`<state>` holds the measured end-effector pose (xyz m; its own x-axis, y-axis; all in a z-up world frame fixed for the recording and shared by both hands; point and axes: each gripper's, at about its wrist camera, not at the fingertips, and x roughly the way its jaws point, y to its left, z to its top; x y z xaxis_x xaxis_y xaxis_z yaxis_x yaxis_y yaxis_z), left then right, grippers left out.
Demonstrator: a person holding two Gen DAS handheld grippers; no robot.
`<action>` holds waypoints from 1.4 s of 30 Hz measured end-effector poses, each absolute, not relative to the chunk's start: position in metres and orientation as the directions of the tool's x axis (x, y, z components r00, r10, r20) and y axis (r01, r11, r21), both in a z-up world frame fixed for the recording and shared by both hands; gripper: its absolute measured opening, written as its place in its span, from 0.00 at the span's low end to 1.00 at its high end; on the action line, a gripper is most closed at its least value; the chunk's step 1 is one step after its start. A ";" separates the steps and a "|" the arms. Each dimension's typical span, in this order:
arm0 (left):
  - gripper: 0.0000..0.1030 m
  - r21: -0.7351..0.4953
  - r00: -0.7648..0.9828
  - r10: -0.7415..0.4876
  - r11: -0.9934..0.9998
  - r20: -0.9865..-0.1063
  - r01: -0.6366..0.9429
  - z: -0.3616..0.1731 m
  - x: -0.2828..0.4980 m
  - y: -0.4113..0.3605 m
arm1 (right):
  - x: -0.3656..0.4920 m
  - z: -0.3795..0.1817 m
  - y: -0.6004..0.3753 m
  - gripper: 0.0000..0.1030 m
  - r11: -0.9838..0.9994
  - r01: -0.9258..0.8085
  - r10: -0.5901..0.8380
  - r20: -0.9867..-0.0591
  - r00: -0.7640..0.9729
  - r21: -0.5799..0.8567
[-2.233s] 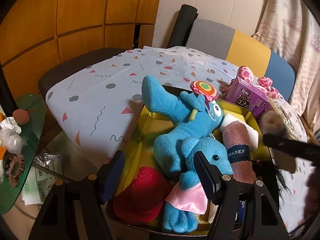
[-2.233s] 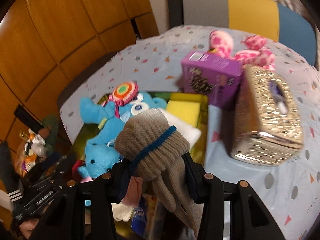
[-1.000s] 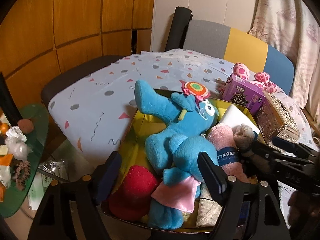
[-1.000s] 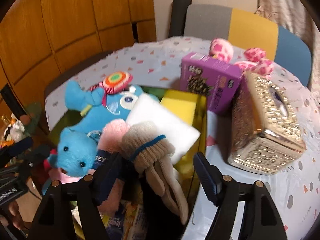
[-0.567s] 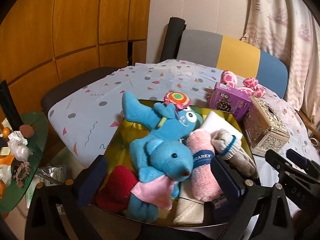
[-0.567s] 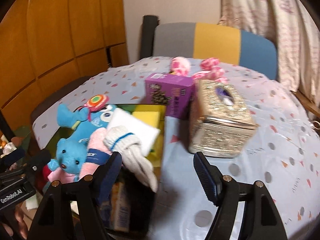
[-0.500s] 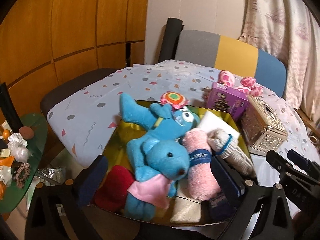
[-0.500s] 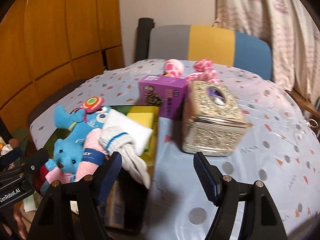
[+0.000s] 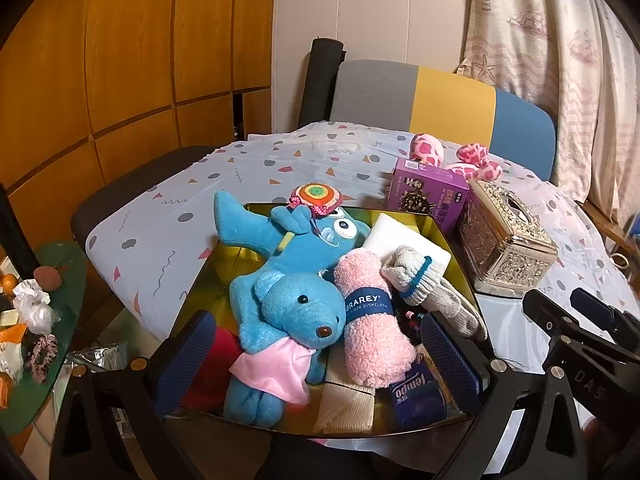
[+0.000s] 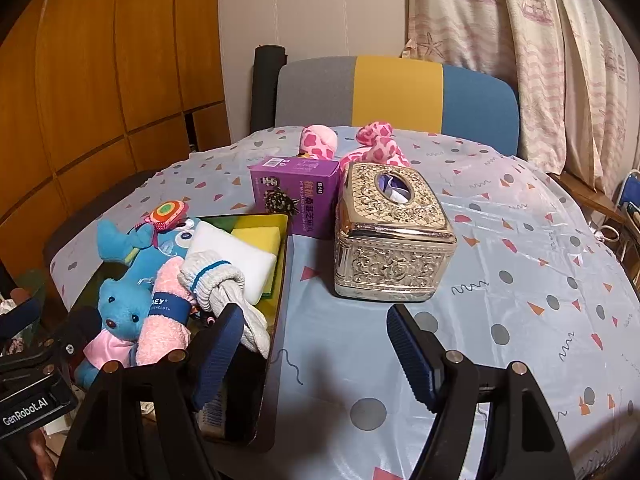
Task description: Organize soft objects
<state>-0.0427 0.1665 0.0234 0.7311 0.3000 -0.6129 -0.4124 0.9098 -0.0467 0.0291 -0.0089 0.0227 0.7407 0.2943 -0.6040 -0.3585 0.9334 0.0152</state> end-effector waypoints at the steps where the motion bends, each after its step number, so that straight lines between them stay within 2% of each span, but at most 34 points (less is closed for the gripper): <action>1: 1.00 -0.046 0.731 0.300 0.910 -0.613 -0.412 0.023 -0.043 0.166 | 0.029 0.023 -0.008 0.73 0.933 -0.360 0.295 -0.603 0.741 0.014; 42: 1.00 -0.042 0.710 0.294 0.909 -0.640 -0.415 0.016 -0.042 0.168 | 0.031 0.019 -0.011 0.73 0.939 -0.342 0.288 -0.610 0.738 0.029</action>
<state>-0.0416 0.1679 0.0155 0.7097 0.2944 -0.6400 -0.4147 0.9090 -0.0417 0.0310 -0.0114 0.0192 0.7385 0.2879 -0.6097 -0.3422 0.9392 0.0290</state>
